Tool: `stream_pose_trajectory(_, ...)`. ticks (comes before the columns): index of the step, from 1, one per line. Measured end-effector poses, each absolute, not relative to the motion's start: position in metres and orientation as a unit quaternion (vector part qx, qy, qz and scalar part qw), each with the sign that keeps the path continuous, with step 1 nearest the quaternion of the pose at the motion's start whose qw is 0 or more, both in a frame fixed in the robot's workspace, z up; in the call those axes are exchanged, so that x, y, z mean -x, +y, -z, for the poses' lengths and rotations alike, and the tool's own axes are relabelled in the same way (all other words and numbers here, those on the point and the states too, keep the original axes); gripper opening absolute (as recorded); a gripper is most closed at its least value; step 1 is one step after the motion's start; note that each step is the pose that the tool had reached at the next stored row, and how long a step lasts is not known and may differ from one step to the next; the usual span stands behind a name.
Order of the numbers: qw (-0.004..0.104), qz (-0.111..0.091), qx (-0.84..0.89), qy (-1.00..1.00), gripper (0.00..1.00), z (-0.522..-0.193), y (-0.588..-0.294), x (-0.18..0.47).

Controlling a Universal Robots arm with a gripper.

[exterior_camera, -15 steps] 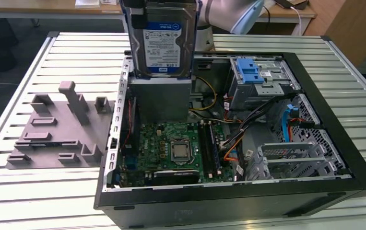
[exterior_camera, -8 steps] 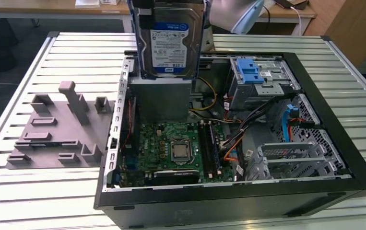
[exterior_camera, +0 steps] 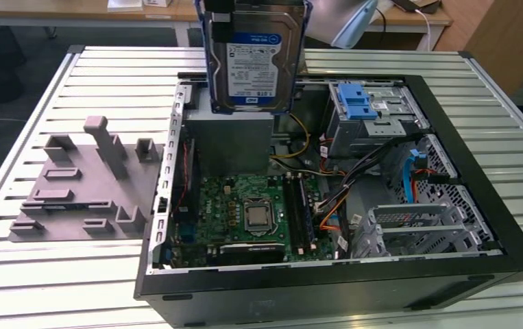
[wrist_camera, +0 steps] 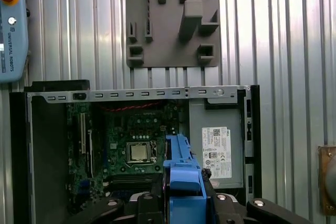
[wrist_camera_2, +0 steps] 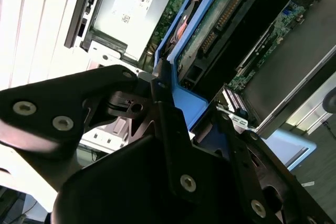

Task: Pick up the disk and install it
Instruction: 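Pick up the disk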

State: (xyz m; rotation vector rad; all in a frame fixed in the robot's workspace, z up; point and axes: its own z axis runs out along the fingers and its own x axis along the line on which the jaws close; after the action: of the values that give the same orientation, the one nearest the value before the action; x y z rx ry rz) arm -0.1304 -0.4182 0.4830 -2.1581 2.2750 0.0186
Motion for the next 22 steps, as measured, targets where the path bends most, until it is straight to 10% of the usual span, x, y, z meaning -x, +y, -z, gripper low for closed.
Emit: stream_pose_trajectory(22, 0.003, -0.006, 0.688, 0.725, 0.36, -0.483, -0.420, 0.097)
